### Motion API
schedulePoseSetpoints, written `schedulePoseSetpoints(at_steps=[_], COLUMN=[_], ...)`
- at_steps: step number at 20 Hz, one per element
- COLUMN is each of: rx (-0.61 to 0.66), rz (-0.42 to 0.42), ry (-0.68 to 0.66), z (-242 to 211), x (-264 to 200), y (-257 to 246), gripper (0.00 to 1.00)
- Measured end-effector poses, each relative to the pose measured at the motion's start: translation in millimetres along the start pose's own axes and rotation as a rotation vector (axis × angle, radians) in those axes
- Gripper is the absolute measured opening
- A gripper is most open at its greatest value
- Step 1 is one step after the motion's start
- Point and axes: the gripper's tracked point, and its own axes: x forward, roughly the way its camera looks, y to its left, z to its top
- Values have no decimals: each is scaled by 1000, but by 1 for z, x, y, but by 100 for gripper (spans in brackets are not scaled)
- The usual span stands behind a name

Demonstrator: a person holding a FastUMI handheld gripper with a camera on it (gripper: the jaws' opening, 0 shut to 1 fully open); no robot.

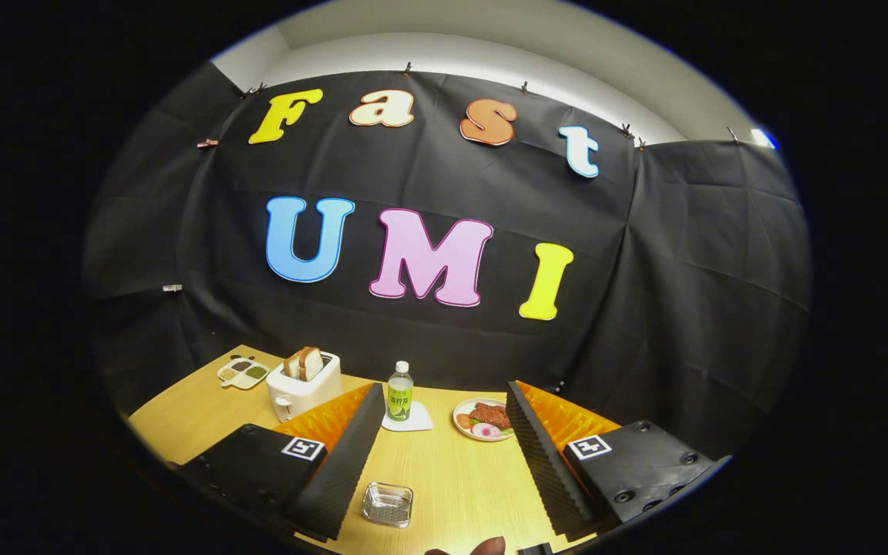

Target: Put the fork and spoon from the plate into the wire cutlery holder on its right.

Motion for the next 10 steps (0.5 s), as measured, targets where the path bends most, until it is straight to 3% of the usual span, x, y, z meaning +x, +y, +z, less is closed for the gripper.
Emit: schedulePoseSetpoints(at_steps=[10], rx=[5], rz=[5], ry=[6], z=[-1], x=[-1], y=[3], gripper=[98])
